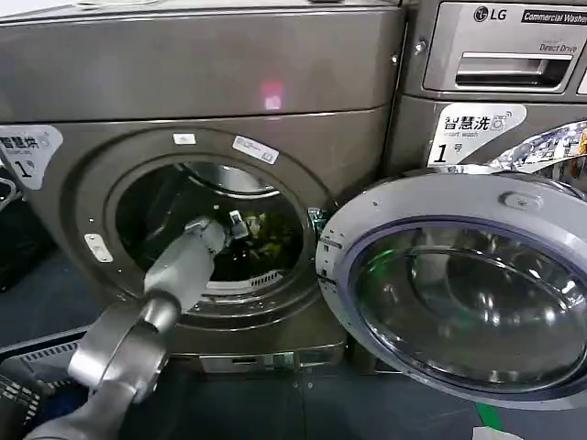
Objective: Grasp the clothes from the dryer.
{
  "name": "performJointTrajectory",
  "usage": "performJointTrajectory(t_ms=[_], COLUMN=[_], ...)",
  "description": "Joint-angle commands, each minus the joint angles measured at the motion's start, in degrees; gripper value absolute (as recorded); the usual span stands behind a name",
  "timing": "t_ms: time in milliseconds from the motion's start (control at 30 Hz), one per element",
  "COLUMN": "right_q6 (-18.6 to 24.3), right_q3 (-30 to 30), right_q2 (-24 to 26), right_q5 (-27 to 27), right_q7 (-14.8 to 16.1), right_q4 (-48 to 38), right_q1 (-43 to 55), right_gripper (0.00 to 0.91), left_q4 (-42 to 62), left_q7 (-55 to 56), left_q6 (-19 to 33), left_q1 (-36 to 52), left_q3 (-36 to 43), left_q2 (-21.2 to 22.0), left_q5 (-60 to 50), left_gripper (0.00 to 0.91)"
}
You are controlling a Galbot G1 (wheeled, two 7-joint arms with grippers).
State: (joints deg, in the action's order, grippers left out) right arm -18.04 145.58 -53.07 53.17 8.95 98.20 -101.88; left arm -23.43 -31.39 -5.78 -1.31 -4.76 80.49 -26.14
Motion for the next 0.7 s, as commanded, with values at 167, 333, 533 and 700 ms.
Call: performJointTrajectory(t_ms=[167, 333, 533, 700], right_q6=[-0.11, 0.13, 0.88, 2.27], right_q3=[0.12, 0.24, 0.16, 0.92], right_q2=[0.22, 0.32, 0.39, 0.03], right_q5=[-4.78, -5.25, -5.87, -6.32], right_q7=[-1.49, -1.53, -1.13, -0.26], right_q4=[-0.35, -0.04, 0.52, 0.74], right_q1=[-0.28, -0.43, -0.27, -0.77], right_gripper=[0.907, 0.907, 0.907, 0.907], left_q4=[-24.87, -30.66, -40.52, -50.36], left_q7=[20.16, 27.02, 32.93, 37.01], left_q6=[3.54, 10.47, 17.47, 17.66], left_q1=[-13.64, -17.32, -24.40, -30.57], left_q3=[-11.30, -14.05, -17.94, -20.27], left_q2=[-0.53, 0.26, 2.32, 4.12], left_q5=[27.36, 34.24, 39.37, 36.97], left_gripper=[0.000, 0.000, 0.000, 0.000])
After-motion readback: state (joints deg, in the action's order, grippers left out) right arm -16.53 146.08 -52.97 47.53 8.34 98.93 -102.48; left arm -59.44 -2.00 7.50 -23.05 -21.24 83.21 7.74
